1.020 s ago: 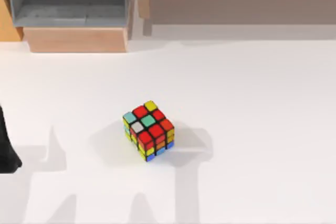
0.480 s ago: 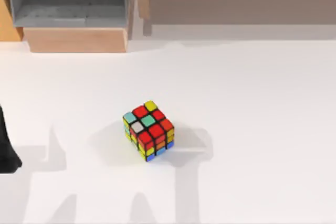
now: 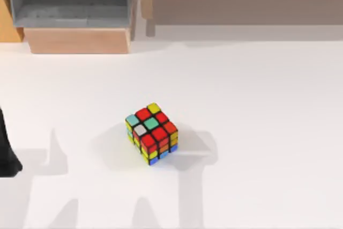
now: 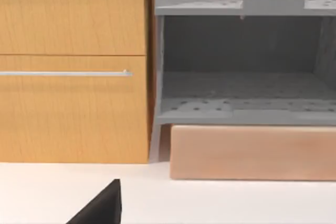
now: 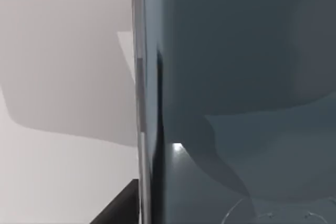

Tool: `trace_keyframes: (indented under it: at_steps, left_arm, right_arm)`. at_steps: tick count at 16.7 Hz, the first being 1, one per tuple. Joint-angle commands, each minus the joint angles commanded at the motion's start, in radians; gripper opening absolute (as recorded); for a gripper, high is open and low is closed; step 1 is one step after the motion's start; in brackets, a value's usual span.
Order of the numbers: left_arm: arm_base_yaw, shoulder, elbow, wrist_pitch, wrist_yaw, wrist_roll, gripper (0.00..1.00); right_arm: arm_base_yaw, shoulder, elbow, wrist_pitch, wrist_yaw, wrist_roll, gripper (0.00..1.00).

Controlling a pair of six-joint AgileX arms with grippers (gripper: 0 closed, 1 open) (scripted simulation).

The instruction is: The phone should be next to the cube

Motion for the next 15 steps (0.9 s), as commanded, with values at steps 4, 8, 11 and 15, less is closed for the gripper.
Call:
trace_keyframes:
  at_steps: [4,8,11,15]
  left_arm:
    - [0.000,0.000,0.000,0.000,0.000,0.000,1.00]
    - [0.000,0.000,0.000,0.000,0.000,0.000,1.00]
    - [0.000,0.000,0.000,0.000,0.000,0.000,1.00]
    - [0.000,0.000,0.000,0.000,0.000,0.000,1.00]
  right_arm:
    - [0.030,-0.021,0.050,-0.005,-0.002,0.038,0.00]
    - [0.133,0.005,0.188,-0.033,-0.009,0.162,0.00]
    - [0.246,0.048,0.310,-0.063,-0.015,0.292,0.00]
    - [0.428,0.132,0.475,-0.111,-0.020,0.490,0.00]
